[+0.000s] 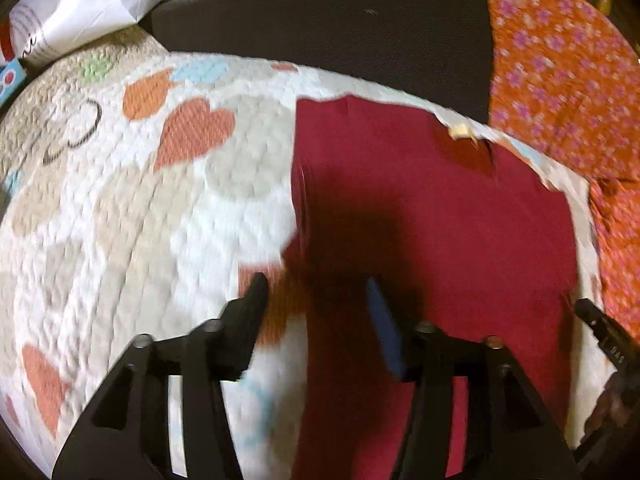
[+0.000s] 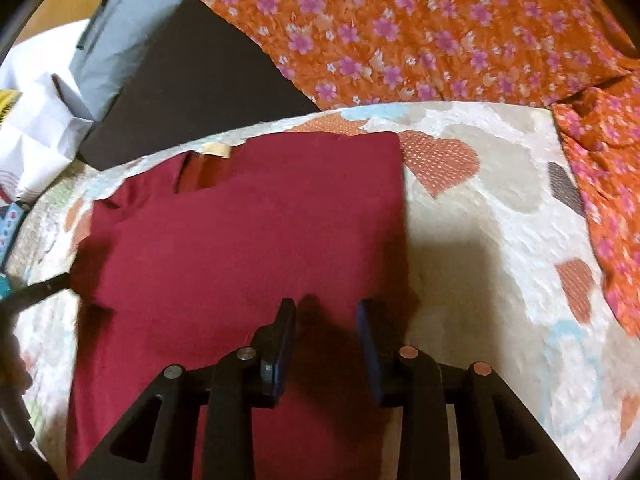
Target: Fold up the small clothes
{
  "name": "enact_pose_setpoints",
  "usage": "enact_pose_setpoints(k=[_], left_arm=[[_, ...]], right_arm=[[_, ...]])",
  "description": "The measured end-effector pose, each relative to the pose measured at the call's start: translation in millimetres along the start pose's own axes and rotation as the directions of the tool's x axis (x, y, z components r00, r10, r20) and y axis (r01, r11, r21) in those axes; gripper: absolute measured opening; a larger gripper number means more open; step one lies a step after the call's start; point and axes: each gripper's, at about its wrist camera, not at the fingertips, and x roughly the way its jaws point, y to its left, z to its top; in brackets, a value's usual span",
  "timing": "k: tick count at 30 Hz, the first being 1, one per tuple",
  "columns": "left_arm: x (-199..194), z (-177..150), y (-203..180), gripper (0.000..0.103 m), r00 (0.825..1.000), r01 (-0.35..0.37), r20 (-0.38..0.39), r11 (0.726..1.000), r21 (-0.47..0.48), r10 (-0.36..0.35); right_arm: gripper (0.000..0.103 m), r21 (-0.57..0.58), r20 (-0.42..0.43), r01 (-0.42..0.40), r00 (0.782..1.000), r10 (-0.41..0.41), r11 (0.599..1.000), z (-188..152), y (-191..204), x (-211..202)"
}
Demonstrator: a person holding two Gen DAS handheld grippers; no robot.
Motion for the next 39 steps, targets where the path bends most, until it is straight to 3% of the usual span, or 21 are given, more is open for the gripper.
enact_pose_setpoints(k=[3,6,11,13,14,17,19,22,23,24,28,31,37,39], left_arm=[[-20,-22,1,0.053,1.0,0.027,0.0,1.0,0.006,-0.027],[-34,-54,4,0.065,0.998,0.065,-0.017,0.998,-0.022,-0.066],[-39,-105,4,0.065,0.993,0.079,-0.083,0.995,-0.057,-0.084],[-35,-118,4,0.065,0.993,0.05,-0.107,0.998,-0.048,-0.055],[-36,-123,4,0.065,0.993,0.036,-0.112,0.998,-0.042,-0.04],[-42,-134,6,0.065,0.993,0.031,-0.109,0.999,-0.044,-0.035],[-47,-142,8,0.065,0.992,0.046,-0.114,0.998,-0.052,-0.052],[-49,-154,8,0.065,0.986,0.073,-0.146,0.996,-0.056,-0.081],[-51,-158,7,0.065,0.984,0.083,-0.154,0.995,-0.053,-0.09],[-52,-162,6,0.065,0.982,0.09,-0.16,0.995,-0.049,-0.097],[-59,-181,4,0.065,0.978,0.092,-0.182,0.995,-0.041,-0.098],[-62,-195,11,0.065,0.976,0.089,-0.192,0.994,-0.064,-0.1],[-63,-202,13,0.067,0.975,0.091,-0.195,0.993,-0.076,-0.105],[-62,-201,11,0.071,0.974,0.094,-0.201,0.993,-0.071,-0.107]], right_arm=[[0.032,-0.002,-0.027,-0.012,1.0,0.012,1.0,-31,2,-17],[0.036,-0.006,-0.065,-0.03,0.997,0.029,1.0,-61,-2,-26],[0.042,0.055,-0.116,-0.015,0.993,0.022,0.998,-99,-20,-23],[0.038,0.075,-0.083,-0.072,0.993,0.078,0.995,-106,-26,-27],[0.028,0.07,-0.084,-0.065,0.994,0.071,0.995,-107,-28,-28],[0.027,0.082,-0.077,-0.008,0.997,0.014,0.997,-112,-38,-42],[0.027,0.102,-0.072,-0.061,0.995,0.068,0.993,-118,-41,-58],[0.032,0.131,-0.097,-0.167,0.979,0.18,0.977,-132,-38,-75],[0.042,0.137,-0.124,-0.193,0.97,0.21,0.972,-138,-37,-78],[0.045,0.138,-0.142,-0.205,0.964,0.224,0.969,-144,-36,-79],[0.046,0.11,-0.198,-0.206,0.954,0.224,0.972,-169,-32,-86],[0.046,0.147,-0.23,-0.242,0.935,0.271,0.959,-187,-30,-86],[0.048,0.154,-0.241,-0.294,0.915,0.325,0.943,-210,-21,-88],[0.048,0.167,-0.24,-0.308,0.909,0.341,0.937,-212,-22,-88]])
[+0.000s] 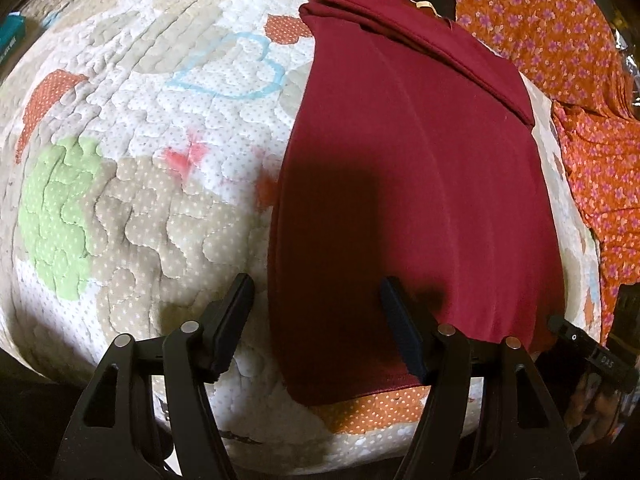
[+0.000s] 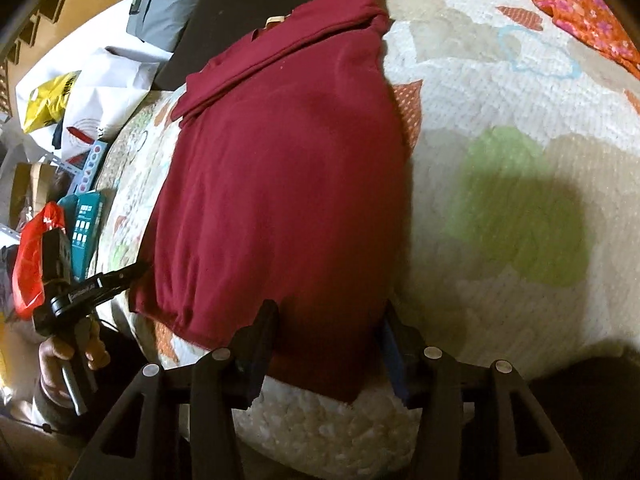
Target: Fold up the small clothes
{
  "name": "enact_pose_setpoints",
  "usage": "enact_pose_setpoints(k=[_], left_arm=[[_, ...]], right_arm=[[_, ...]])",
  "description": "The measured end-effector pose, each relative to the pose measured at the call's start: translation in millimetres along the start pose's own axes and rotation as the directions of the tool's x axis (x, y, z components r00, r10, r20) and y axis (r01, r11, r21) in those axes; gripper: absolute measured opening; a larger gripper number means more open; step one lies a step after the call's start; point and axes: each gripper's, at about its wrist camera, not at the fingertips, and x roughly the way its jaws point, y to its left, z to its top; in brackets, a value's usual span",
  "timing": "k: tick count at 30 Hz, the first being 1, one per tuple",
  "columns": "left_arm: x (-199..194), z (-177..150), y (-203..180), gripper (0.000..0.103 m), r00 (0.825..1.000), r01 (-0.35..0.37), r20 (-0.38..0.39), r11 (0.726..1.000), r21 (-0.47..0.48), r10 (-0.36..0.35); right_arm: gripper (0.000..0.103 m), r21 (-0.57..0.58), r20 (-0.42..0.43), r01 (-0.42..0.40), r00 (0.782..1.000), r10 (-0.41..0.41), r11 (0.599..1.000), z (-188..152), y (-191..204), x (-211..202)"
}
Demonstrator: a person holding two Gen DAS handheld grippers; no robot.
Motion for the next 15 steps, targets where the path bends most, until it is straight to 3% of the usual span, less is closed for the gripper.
enact_pose_setpoints(k=[3,11,12,14,15], left_arm=[[3,2,-1,0.08,0.999,0.033,-0.019,0.999,-0.017,-0.034],[6,-3,-10,0.08,0.999,0.001,-0.033,0.999,0.051,0.0],[6,-4,-11,0.073,1.0,-0.005,-0.03,0.998,0.055,0.007],[5,-5,-13,0.047,0.999,-0.032,-0.016,0.997,0.065,0.033],[5,-5,-13,0.021,1.0,-0.007,-0.021,0.998,0.059,0.008]], right_arm=[[0.049,0.017,0.002,-0.023,1.0,0.023,1.0,1,-3,1],[0.051,0.013,0.025,-0.069,0.997,0.069,0.998,-1,0,2],[0.051,0.003,0.025,-0.069,0.997,0.069,0.998,-1,2,3],[0.043,-0.019,0.026,-0.063,0.998,0.064,0.998,0,7,4],[0.027,-0.021,0.026,-0.082,0.996,0.083,0.996,0,7,4]])
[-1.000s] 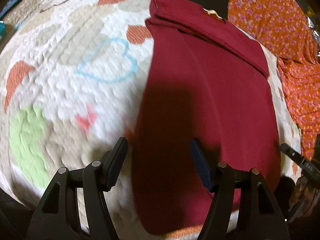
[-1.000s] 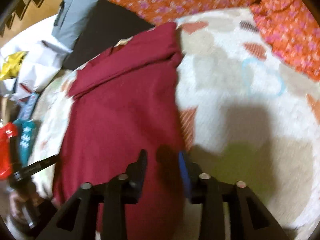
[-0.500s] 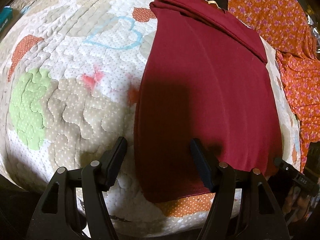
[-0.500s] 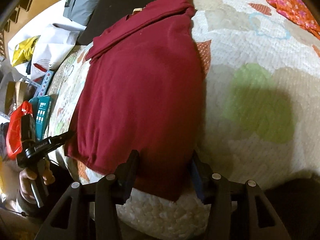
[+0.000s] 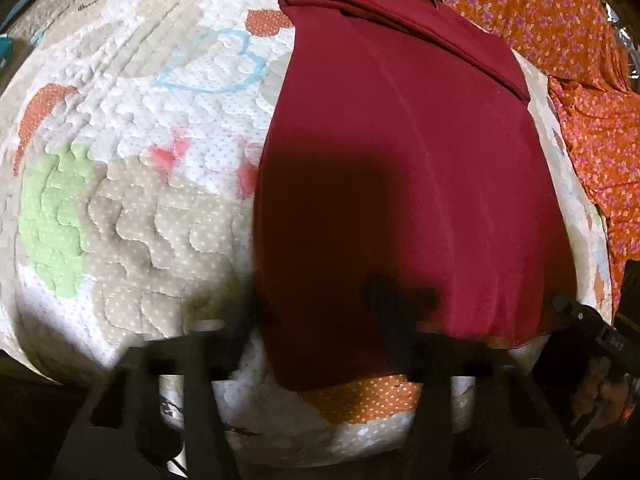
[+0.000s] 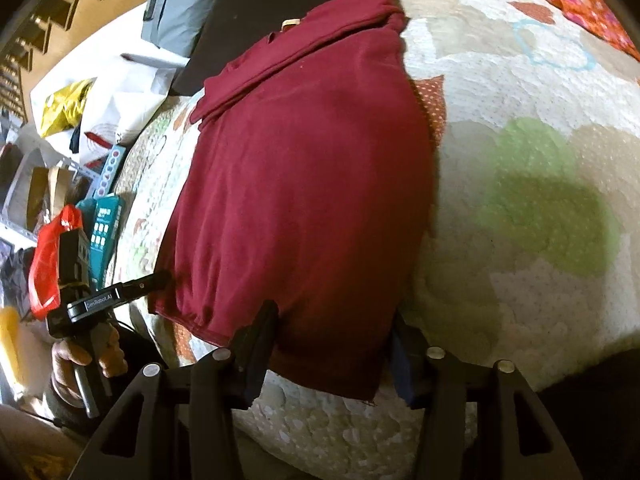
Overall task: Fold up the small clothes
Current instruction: 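Grasp the folded hem with the left tool while the right tool holds the bundle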
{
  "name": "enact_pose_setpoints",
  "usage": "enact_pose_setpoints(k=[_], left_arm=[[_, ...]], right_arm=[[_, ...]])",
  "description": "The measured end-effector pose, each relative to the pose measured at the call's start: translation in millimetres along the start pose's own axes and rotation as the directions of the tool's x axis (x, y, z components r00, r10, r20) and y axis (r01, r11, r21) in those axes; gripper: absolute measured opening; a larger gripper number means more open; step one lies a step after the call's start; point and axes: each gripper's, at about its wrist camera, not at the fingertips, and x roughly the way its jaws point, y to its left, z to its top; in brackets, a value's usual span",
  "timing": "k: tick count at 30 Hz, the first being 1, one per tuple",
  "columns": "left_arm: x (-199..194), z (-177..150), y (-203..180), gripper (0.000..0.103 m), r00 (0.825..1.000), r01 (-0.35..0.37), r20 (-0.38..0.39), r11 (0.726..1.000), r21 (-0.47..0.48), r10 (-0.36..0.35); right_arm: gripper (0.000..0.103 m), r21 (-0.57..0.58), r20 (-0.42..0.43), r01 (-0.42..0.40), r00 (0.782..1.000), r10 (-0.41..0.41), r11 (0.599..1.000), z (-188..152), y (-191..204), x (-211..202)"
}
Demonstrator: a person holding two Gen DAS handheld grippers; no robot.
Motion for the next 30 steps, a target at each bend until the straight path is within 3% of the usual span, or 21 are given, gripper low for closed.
enact_pose_setpoints(k=[1,2,6,9,13,21,26,30], left_arm=[[0,0,2,0.013,0.998,0.052,-0.019,0.998,-0.022,-0.052],[0,2,2,0.012,0.998,0.063,-0.024,0.998,-0.03,-0.064],[-13,13,-2,0.01,0.995,0.095,-0.009,0.996,-0.005,-0.095],[-30,28,-5,0.01,0.989,0.143,0.035,0.99,-0.004,-0.143],[-51,63,-14,0.01,0.982,0.15,0.107,0.988,0.028,-0.153],[-66,170,-30,0.009,0.96,0.129,0.245,0.991,0.039,-0.134],[-45,243,-30,0.009,0.952,0.112,0.286,0.994,-0.005,-0.106],[-20,287,-20,0.009,0.95,0.128,0.294,0.99,-0.056,-0.106]], right_arm=[[0.018,0.01,0.003,-0.024,1.0,0.024,1.0,1,-1,1],[0.013,0.024,0.014,-0.048,0.999,0.047,0.999,3,-1,1],[0.013,0.003,0.046,-0.102,0.994,0.102,0.995,12,6,-6],[0.013,-0.004,0.104,-0.183,0.978,0.182,0.983,29,12,-20],[0.013,-0.046,0.18,-0.226,0.956,0.23,0.973,60,22,-36],[0.013,-0.134,0.314,-0.16,0.929,0.195,0.978,164,47,-41],[0.013,-0.118,0.365,-0.127,0.917,0.162,0.985,237,37,-29],[0.013,-0.096,0.376,-0.06,0.922,0.092,0.994,291,27,0]])
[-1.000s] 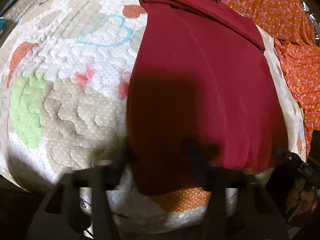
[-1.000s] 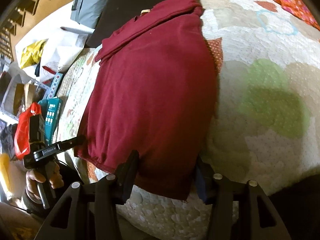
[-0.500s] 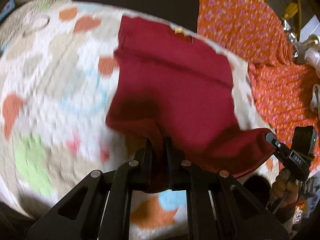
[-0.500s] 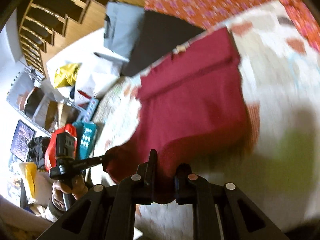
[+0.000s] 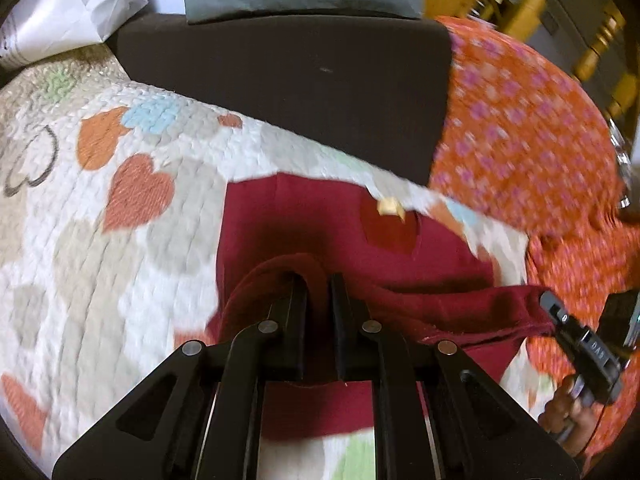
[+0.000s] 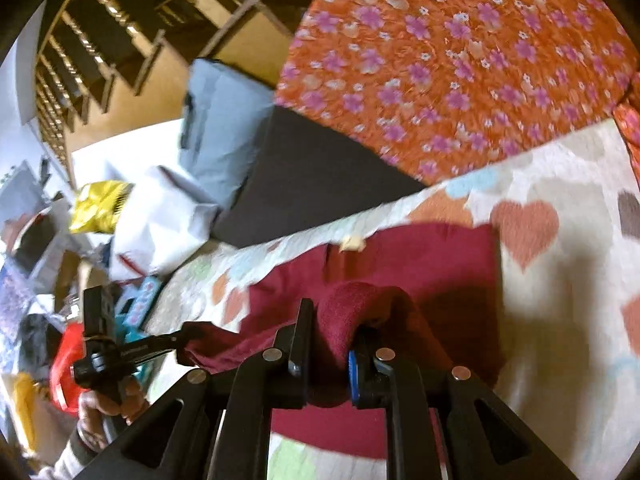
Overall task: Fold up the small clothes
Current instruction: 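Grasp the folded hem with the left tool while the right tool holds the bundle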
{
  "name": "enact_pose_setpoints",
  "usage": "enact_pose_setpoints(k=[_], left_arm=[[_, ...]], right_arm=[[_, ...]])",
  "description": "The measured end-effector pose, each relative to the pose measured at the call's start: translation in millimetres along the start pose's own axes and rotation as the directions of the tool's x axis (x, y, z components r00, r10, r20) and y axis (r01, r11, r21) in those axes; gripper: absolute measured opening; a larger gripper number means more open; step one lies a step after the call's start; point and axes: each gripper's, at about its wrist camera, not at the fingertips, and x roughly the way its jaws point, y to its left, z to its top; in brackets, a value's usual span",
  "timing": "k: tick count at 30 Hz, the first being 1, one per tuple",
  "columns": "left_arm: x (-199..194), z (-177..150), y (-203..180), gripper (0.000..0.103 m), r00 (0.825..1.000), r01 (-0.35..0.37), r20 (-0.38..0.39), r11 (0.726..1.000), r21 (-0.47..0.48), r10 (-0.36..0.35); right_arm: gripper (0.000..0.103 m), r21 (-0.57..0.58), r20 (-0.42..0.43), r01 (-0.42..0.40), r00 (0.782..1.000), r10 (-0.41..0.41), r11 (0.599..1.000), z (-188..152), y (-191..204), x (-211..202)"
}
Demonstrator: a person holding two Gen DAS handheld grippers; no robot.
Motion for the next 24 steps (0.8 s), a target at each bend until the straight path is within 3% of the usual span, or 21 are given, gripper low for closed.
enact_pose_setpoints(k=[3,5,7,9,10,13,17,18,20,24], left_arm=[[36,17,19,0.01,0.999,0.041,-0.032,0.998,-0.056,-0.043],[50,23,30,0.012,0.999,0.018,-0.035,0.996,-0.087,-0.021],[57,34,39,0.031,0.999,0.034,-0.035,0.994,-0.106,-0.038],[51,42,44,0.055,1.0,0.025,0.005,0.994,-0.105,-0.025],[46,45,43,0.061,0.999,0.019,0.031,0.995,-0.101,-0.016],[33,50,42,0.063,0.997,0.027,0.081,0.996,-0.087,-0.02],[38,44,32,0.063,0.999,0.009,0.044,0.998,-0.06,-0.007],[42,42,29,0.063,0.999,0.002,0.035,0.999,-0.049,0.0],[48,38,25,0.063,1.0,-0.013,0.012,0.999,-0.032,0.013],[58,32,21,0.063,1.0,-0.024,-0.012,0.999,-0.032,0.023]], right_arm=[[0.013,0.03,-0.033,0.058,0.998,-0.057,0.998,14,-22,40],[0.014,0.059,-0.057,0.107,0.993,-0.104,0.992,18,-38,63],[0.016,0.087,-0.098,0.139,0.987,-0.13,0.986,26,-56,85],[0.017,0.102,-0.098,0.125,0.988,-0.115,0.987,33,-64,93],[0.017,0.097,-0.093,0.124,0.989,-0.115,0.988,36,-65,94],[0.019,0.081,-0.077,0.107,0.992,-0.101,0.991,41,-60,92],[0.024,0.172,-0.041,0.006,0.999,0.001,0.985,47,-66,79],[0.032,0.193,-0.023,-0.006,1.0,0.011,0.981,49,-66,74],[0.042,0.228,0.046,0.009,0.999,-0.02,0.974,55,-71,54],[0.042,0.197,0.085,0.072,0.992,-0.09,0.978,55,-70,26]])
